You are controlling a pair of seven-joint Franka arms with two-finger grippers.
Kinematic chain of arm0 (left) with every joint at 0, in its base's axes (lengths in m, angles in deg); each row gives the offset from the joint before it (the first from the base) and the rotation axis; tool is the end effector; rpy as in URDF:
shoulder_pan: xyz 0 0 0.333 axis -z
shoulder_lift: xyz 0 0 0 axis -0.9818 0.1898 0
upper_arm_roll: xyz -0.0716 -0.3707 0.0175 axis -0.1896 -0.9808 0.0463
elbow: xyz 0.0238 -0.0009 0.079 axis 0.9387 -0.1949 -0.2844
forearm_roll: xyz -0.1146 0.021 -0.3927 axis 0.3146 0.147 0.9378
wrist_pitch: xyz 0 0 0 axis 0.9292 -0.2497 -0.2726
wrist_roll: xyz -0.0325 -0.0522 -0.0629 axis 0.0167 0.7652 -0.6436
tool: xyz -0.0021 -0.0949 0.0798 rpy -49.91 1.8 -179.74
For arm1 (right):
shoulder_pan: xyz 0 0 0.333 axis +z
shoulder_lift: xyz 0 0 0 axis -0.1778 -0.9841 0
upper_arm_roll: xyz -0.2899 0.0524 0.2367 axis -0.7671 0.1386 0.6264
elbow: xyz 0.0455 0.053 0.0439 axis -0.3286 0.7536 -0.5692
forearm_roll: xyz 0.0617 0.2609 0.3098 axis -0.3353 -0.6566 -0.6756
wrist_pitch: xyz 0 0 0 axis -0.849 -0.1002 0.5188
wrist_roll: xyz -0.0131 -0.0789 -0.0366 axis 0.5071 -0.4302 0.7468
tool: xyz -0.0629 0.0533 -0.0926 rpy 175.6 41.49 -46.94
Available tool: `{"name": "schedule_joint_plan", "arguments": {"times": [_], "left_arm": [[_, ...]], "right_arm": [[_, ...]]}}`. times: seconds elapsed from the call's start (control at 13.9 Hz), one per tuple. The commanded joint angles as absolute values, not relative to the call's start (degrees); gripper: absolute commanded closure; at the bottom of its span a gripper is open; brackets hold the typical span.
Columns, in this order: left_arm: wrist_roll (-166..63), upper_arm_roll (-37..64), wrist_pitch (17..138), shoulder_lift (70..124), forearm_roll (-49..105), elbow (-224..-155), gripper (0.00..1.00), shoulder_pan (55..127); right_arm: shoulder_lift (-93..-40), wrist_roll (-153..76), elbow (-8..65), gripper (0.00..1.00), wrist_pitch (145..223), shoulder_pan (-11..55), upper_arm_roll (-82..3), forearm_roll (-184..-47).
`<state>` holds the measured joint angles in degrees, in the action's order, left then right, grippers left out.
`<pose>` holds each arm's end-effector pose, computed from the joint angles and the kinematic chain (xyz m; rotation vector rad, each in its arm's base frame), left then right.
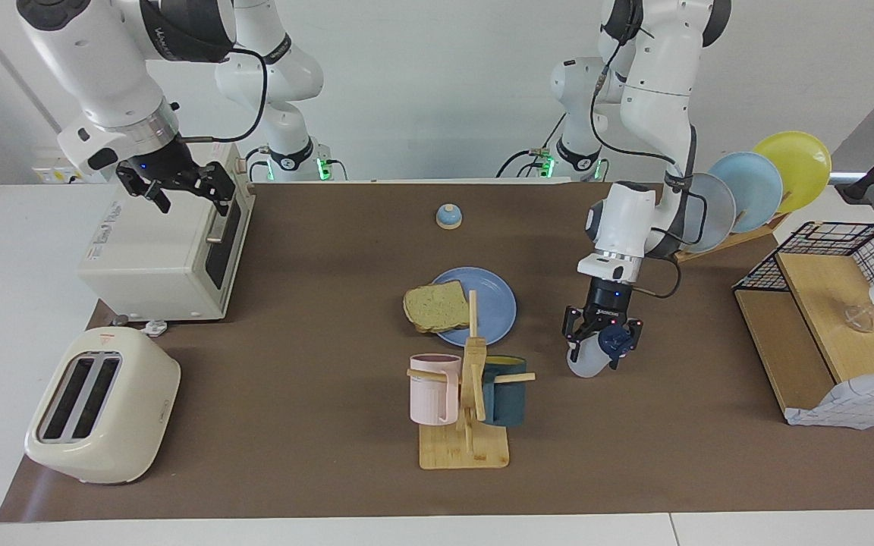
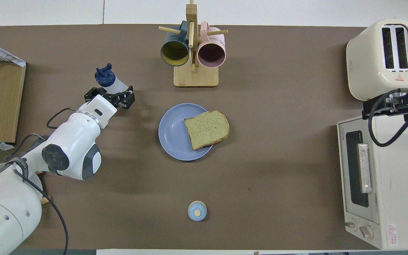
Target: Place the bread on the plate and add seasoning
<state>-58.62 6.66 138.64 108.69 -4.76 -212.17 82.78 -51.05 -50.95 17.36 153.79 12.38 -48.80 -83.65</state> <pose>0.6013 -0.1570 0.3191 2.6980 -0.2822 1.1540 0.5615 -0.0001 0.6457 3.1131 -0.1195 -0.1462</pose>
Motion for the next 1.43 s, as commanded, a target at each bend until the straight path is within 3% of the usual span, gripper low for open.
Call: {"name": "schedule_joint_plan", "arguments": {"times": [0.0, 0.65, 1.36], "left_arm": [[-58.7, 7.0, 139.8, 108.4, -6.1, -213.3, 0.0, 82.6], [-58.6, 6.9, 139.8, 102.7, -6.1, -220.2, 0.0, 82.8], [-54.7, 6.8, 139.5, 90.4, -6.1, -229.4, 0.0, 85.5]], "right_arm": [[-50.0, -49.3, 18.5, 0.0, 154.5, 11.8, -48.7, -84.7], [-50.1, -49.3, 18.5, 0.0, 154.5, 11.8, -48.7, -84.7], [-50.1, -49.3, 18.5, 0.0, 154.5, 11.8, -48.7, -84.7]]}}
